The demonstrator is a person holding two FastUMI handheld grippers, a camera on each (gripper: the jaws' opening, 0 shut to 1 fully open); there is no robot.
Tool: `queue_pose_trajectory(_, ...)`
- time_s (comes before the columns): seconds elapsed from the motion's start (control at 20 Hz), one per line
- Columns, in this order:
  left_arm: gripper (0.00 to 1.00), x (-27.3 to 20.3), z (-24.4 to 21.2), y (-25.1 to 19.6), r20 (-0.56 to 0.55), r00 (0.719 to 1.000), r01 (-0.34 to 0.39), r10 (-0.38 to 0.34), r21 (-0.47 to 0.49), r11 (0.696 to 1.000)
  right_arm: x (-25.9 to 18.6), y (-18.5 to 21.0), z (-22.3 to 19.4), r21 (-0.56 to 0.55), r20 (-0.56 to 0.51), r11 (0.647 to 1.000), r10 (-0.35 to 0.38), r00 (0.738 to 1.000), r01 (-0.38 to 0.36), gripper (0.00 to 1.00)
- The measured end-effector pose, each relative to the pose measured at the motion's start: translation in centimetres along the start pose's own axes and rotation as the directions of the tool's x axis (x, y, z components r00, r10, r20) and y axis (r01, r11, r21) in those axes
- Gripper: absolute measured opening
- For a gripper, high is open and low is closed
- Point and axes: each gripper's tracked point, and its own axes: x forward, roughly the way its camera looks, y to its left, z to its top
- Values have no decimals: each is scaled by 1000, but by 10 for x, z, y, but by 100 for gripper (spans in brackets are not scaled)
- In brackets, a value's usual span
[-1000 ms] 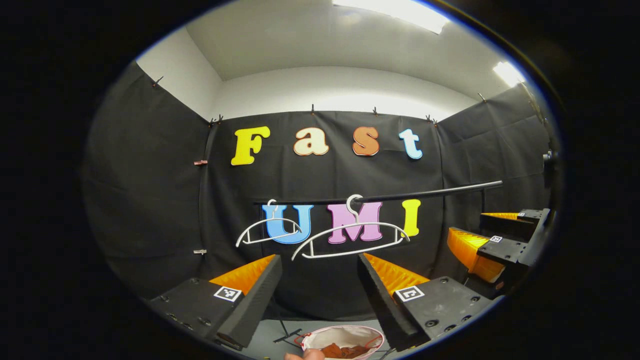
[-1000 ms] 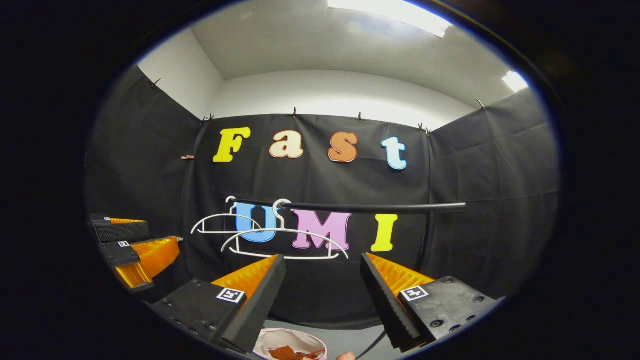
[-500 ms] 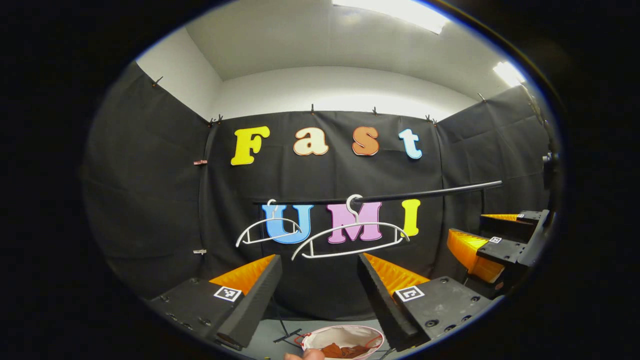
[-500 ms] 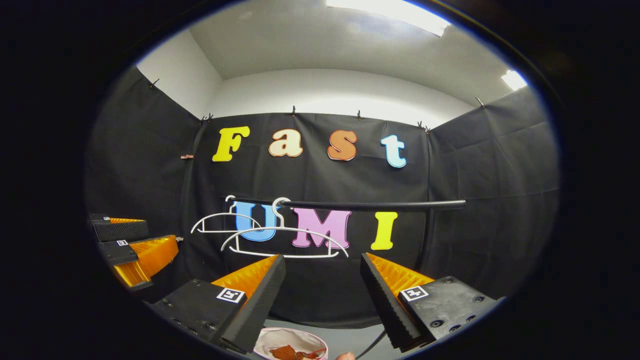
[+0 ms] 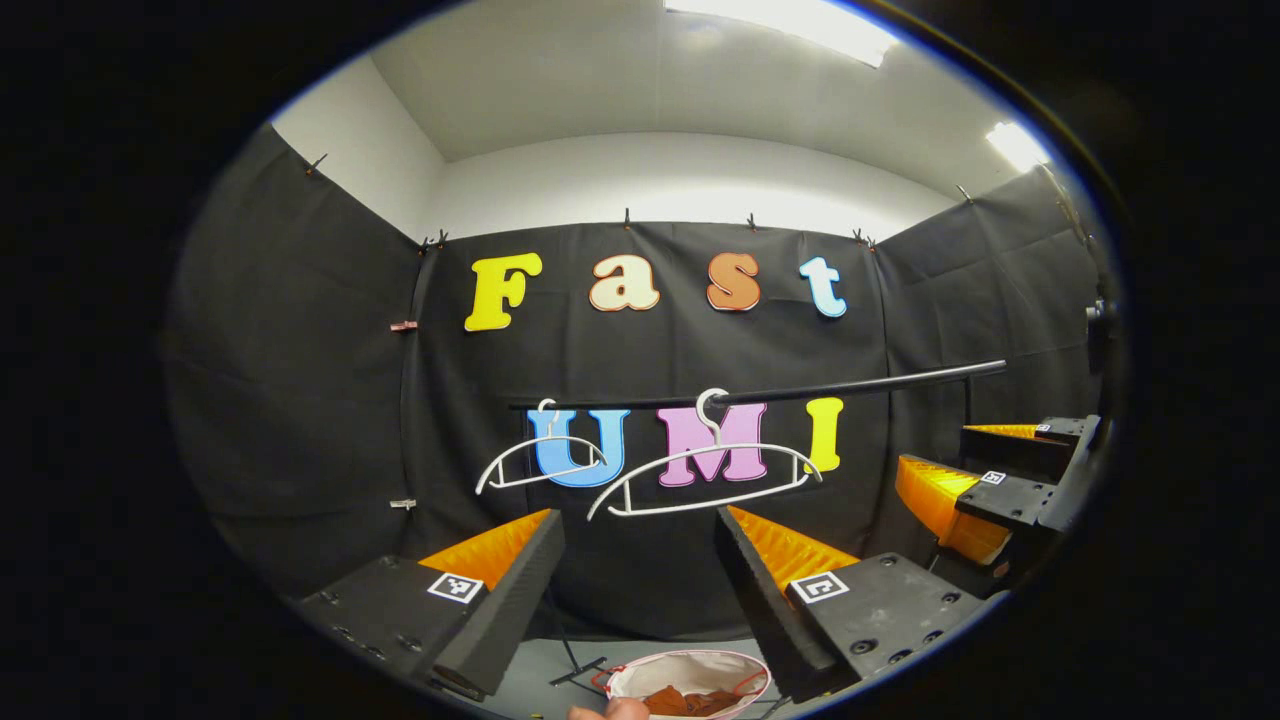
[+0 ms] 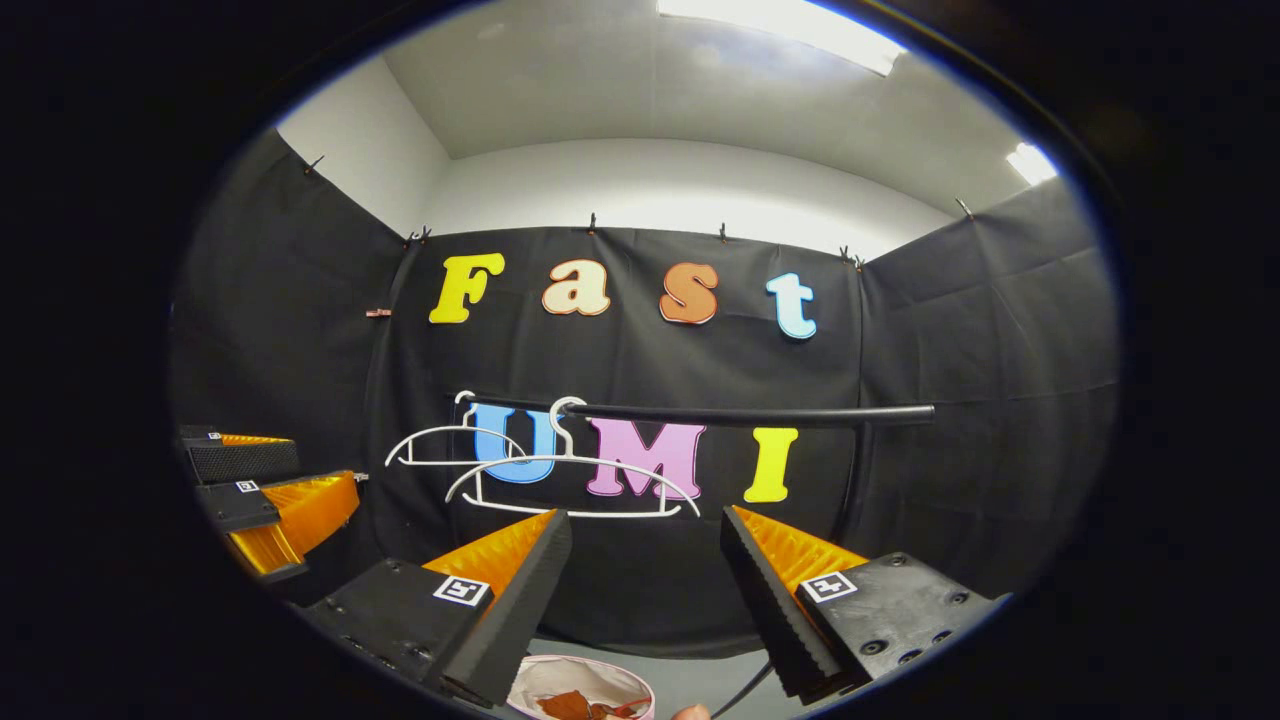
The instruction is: Grasp the clothes on the hanger with both hands and then place them into the laundry hamper below.
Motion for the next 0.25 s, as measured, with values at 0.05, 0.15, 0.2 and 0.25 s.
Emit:
queue_pose_trajectory(0.05, 93, 0, 0, -1, 0, 1000, 1, -1, 0, 1000, 0, 0, 0, -1, 1, 1000, 1, 1000, -1, 97)
queue_pose_trajectory(0.15, 95, 0, 0, -1, 2, 1000, 3, -3, -1, 1000, 0, 0, 1, 0, 5, 1000, 1, 1000, -1, 97)
queue_pose_trajectory(0.2, 95, 1, 1, -1, 3, 1000, 3, -3, 0, 1000, 0, 1, 1, 0, 6, 1000, 4, 1000, -4, 97)
queue_pose_trajectory(0.25, 95, 0, 0, 0, 3, 1000, 3, -3, 0, 1000, 1, 1, 0, -1, 5, 1000, 3, 1000, -3, 97)
